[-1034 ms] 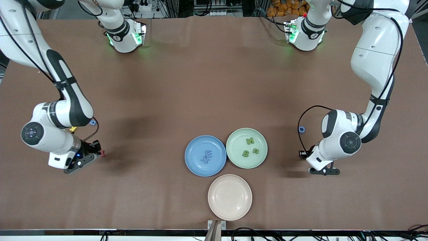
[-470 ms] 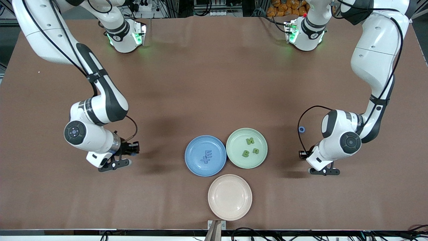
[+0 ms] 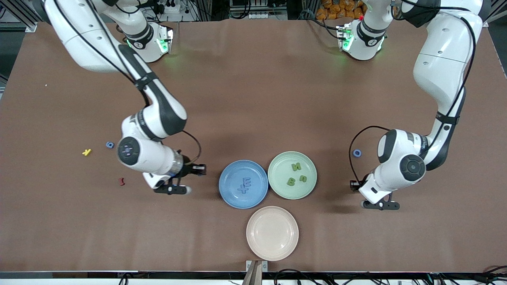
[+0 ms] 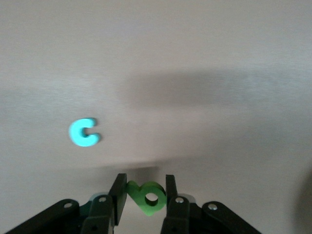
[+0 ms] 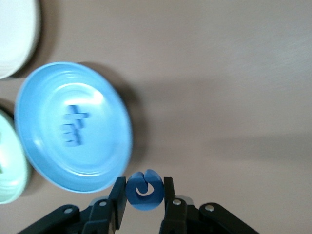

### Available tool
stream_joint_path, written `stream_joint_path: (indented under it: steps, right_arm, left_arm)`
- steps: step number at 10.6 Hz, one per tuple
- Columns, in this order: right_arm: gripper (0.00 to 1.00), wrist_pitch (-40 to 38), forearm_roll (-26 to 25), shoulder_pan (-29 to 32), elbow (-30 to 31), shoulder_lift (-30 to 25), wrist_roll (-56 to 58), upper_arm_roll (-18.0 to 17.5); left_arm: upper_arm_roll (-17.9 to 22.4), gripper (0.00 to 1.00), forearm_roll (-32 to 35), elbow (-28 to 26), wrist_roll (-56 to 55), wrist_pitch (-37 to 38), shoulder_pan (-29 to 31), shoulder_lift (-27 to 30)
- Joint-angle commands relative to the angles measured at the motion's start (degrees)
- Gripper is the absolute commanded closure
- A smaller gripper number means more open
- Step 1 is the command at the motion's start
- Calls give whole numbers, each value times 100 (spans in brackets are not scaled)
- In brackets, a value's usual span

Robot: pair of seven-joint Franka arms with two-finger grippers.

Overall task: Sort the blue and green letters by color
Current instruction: 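Carry b to green plate while the right gripper carries c to blue plate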

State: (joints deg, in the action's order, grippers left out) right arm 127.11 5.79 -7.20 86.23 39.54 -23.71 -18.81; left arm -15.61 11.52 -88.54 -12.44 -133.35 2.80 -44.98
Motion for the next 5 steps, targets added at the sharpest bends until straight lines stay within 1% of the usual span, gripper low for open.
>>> stream_joint_path:
  steps: [1,3,4,5]
  right_arm:
    - [100,312,124,-395,-546,466,-721,79]
    - [100,751,115,-684,-659,685,-1151,88]
    - [100,780,107,-712,-695,738,-1275,88]
    - [61,780,80,-704,-695,739,-1276,88]
  left_arm:
    - [40,100,-79,74,-487,-7,-498,139]
    - [-3,100,-79,188,-575,-7,-683,174]
    - [-151,100,-79,206,-619,-7,-684,200]
    - [-231,100,-79,206,-663,-7,-693,226]
